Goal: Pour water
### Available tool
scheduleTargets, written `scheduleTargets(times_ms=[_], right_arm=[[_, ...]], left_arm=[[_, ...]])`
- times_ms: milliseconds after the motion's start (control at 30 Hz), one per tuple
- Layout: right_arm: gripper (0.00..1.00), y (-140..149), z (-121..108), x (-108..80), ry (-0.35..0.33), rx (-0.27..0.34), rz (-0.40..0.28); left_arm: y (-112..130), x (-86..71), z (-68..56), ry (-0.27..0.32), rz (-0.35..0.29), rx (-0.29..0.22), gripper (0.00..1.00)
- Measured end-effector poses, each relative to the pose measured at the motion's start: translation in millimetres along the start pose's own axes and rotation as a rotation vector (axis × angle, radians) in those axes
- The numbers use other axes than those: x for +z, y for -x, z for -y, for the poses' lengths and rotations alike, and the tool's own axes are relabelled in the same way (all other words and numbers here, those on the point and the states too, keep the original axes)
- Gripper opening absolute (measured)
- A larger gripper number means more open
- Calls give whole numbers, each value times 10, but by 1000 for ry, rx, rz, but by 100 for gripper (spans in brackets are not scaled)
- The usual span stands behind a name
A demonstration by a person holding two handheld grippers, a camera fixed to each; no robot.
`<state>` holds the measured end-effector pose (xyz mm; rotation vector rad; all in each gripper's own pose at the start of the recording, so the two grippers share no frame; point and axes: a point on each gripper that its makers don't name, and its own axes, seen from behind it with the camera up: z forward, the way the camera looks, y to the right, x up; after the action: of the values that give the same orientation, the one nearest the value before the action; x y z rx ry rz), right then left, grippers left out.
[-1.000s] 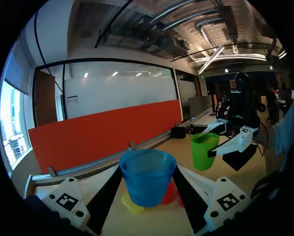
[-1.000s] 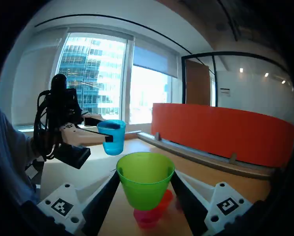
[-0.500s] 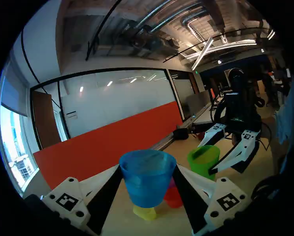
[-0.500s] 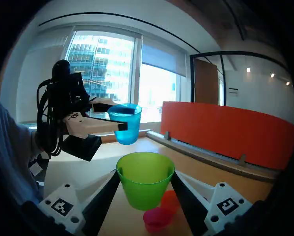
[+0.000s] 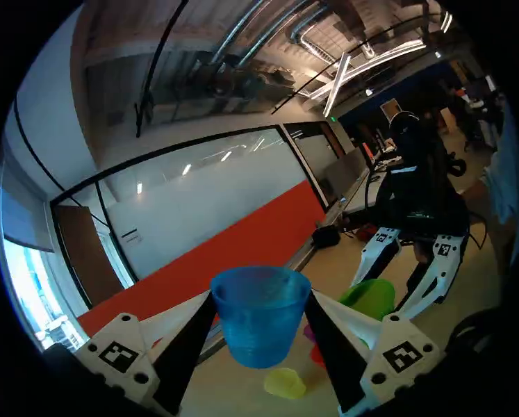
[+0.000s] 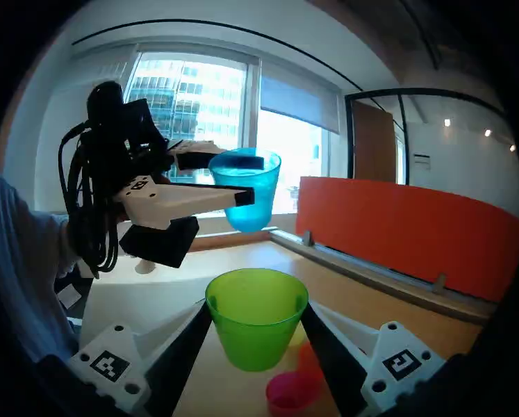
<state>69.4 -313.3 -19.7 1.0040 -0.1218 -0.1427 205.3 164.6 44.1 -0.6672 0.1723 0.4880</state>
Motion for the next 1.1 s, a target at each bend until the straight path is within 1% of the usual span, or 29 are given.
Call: scheduleTargets(times_ms=[267,467,667,867,1100], right_arm=[[91,17,41,39,-10,-7,8],[91,1,62,51,-16,-13,7],[91,-3,61,45,-16,-17,6],[91,-34,34,38,-12,-16,0],[90,-71,15,42,-11,-20,-7]], left_arm=[[-215,35,-9,-1,-17,117,86],[-339,49,-13,-7,-20,195,85],[-422,65,-39,-16,-21,277,86],[-482,86,-68,-18,-22,346,86],[-515,120,-72,-20,-16,431,86]])
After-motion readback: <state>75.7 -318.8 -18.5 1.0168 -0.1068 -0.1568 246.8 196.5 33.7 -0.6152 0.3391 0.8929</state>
